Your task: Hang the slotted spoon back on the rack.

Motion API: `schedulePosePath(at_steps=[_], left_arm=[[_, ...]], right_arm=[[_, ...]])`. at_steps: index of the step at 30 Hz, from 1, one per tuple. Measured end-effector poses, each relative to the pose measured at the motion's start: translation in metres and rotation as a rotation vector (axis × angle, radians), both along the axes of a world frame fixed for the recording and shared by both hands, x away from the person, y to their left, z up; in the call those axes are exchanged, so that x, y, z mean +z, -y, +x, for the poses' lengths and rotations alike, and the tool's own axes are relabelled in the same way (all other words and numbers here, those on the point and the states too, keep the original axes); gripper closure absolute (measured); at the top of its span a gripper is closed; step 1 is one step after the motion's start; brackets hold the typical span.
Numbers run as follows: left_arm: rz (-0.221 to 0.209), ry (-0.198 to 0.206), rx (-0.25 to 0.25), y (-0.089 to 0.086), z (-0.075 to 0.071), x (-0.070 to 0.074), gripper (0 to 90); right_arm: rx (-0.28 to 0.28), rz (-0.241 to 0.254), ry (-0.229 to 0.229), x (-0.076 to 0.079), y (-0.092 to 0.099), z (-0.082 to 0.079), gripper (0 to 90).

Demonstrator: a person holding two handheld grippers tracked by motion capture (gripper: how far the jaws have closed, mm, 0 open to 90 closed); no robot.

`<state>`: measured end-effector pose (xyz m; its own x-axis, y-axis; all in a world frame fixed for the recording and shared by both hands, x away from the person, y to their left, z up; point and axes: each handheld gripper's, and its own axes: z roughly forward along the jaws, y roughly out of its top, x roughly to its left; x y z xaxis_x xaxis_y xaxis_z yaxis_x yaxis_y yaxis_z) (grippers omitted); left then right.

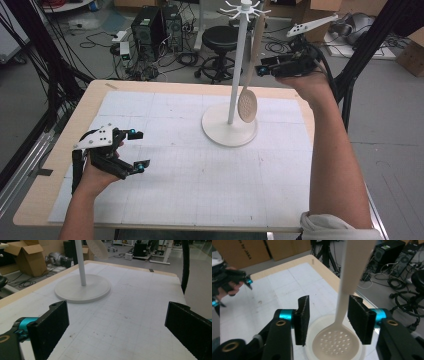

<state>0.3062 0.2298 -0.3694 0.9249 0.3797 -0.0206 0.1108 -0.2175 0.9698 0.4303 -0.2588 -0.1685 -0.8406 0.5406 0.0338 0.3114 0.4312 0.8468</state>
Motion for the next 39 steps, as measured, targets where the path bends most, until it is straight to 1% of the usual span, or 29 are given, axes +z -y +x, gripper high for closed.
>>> schedulePosePath(at_steps=[4,8,9,11,14,15,17,21,22,23,24,26,28,30,31,32,34,35,37,39], left_arm=[[0.004,0.001,0.001,0.000,0.000,0.000,5.9],[0.002,0.004,0.003,0.000,-0.001,0.001,5.9],[0.001,0.003,0.003,0.000,-0.001,0.001,5.9],[-0.001,0.001,0.002,0.001,-0.001,0.000,5.9],[0.001,0.003,-0.003,0.001,-0.001,0.000,5.9],[0.002,0.003,-0.002,0.001,0.000,0.000,5.9],[-0.002,0.002,-0.002,0.001,-0.001,0.000,5.9],[0.001,0.000,-0.004,0.002,0.000,0.000,5.9],[0.001,-0.003,-0.005,0.003,0.000,-0.001,5.9],[0.002,-0.005,-0.003,0.003,0.000,-0.001,5.9],[0.005,-0.005,-0.005,0.003,0.000,-0.002,5.9],[0.006,-0.008,-0.004,0.003,0.000,-0.002,5.9],[0.007,-0.007,-0.003,0.003,0.001,-0.002,5.9],[0.003,-0.009,-0.002,0.002,0.001,-0.003,5.9],[0.007,-0.010,-0.003,0.002,0.001,-0.003,5.9],[0.004,-0.013,0.000,0.002,0.001,-0.004,5.9],[0.005,-0.021,0.003,0.002,0.002,-0.007,5.9],[0.004,-0.024,0.004,0.001,0.003,-0.008,5.9],[0.004,-0.030,0.005,0.001,0.003,-0.010,5.9],[0.003,-0.032,0.008,0.000,0.003,-0.010,5.9]], right_arm=[[0.039,0.021,0.027,-0.004,0.001,-0.015,49.7],[0.076,0.058,0.052,-0.012,0.004,-0.033,44.4],[0.092,0.078,0.068,-0.016,0.006,-0.039,43.4],[0.107,0.096,0.079,-0.022,0.008,-0.048,41.2],[0.133,0.100,0.093,-0.032,0.009,-0.059,40.9],[0.136,0.103,0.086,-0.036,0.009,-0.063,40.8],[0.147,0.105,0.091,-0.045,0.010,-0.070,40.9],[0.167,0.126,0.090,-0.063,0.013,-0.075,40.0],[0.165,0.130,0.084,-0.067,0.014,-0.076,39.5],[0.161,0.143,0.094,-0.073,0.015,-0.077,38.1],[0.155,0.151,0.085,-0.076,0.015,-0.079,37.3],[0.153,0.160,0.099,-0.083,0.017,-0.082,36.9],[0.153,0.175,0.099,-0.092,0.019,-0.086,36.0],[0.152,0.189,0.092,-0.102,0.020,-0.090,34.9],[0.151,0.188,0.087,-0.110,0.020,-0.092,34.6],[0.148,0.186,0.080,-0.115,0.020,-0.094,33.4],[0.140,0.196,0.078,-0.128,0.020,-0.097,32.1],[0.135,0.202,0.065,-0.134,0.020,-0.098,31.3],[0.125,0.199,0.062,-0.147,0.020,-0.101,30.1],[0.114,0.207,0.056,-0.157,0.021,-0.103,29.5]])
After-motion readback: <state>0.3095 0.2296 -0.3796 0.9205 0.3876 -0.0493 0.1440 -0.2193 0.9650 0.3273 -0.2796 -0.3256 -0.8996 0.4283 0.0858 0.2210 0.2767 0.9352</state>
